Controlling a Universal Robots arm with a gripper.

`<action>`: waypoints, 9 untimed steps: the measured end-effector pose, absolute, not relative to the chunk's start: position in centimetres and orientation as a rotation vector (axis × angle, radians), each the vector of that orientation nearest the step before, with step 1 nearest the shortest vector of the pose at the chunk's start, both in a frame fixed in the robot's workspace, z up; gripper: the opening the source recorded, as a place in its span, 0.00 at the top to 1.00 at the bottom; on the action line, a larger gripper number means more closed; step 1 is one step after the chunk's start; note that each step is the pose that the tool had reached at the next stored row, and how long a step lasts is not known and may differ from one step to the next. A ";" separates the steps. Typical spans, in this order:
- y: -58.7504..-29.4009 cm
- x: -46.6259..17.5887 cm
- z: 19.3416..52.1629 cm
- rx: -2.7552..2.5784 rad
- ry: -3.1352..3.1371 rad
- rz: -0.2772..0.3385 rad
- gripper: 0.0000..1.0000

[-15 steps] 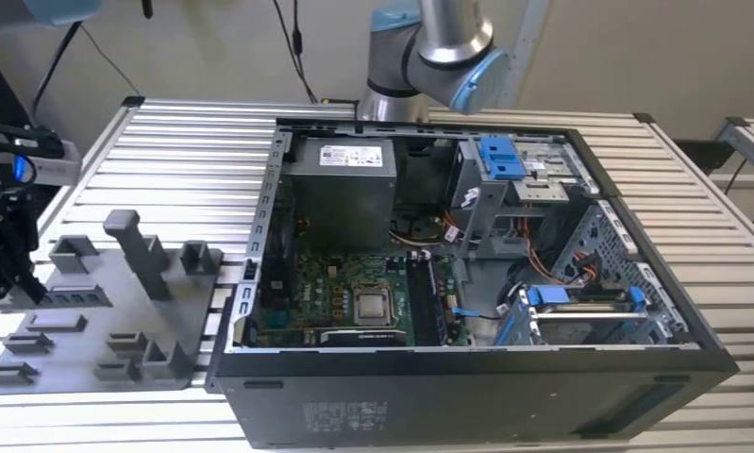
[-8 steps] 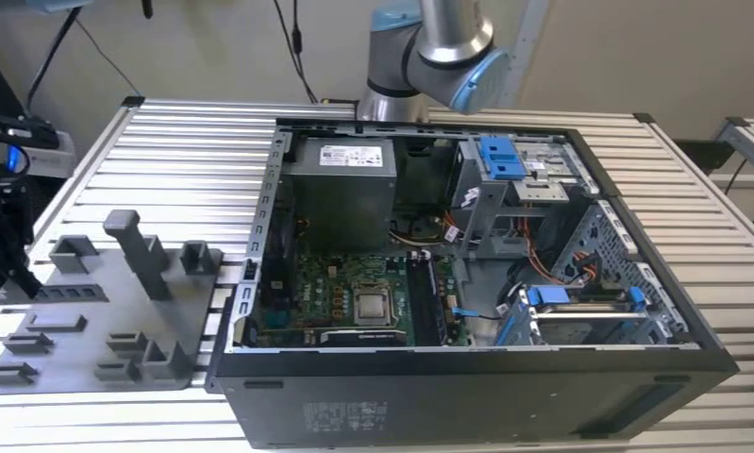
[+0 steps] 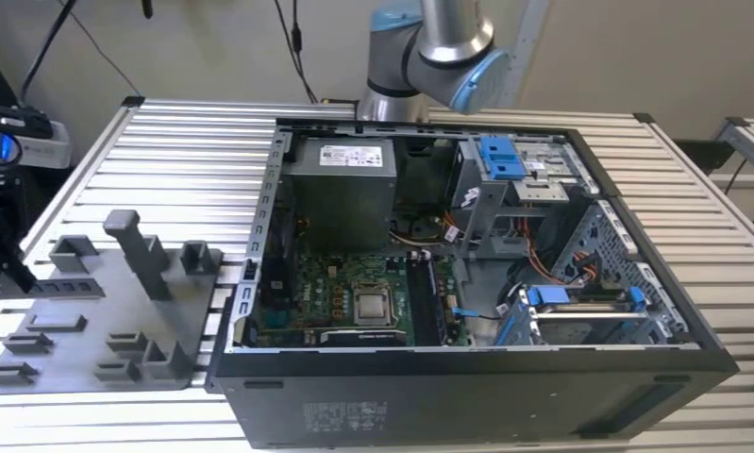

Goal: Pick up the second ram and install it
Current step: 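Pick up the second ram and move it above second insertion slot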

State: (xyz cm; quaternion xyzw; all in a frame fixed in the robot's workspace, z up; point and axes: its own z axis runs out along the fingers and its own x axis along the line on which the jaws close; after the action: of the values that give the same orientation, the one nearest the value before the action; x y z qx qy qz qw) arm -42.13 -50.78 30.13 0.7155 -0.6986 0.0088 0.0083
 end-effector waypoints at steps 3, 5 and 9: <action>-50.8 -42.1 30.5 2.236 -2.183 0.027 0.86; -50.8 -42.1 30.8 2.236 -2.183 0.027 0.86; -50.8 -42.1 31.3 2.236 -2.183 0.027 0.86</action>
State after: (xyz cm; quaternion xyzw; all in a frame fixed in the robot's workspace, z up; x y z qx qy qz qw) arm -42.13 -50.78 31.29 0.7155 -0.6985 0.0088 0.0083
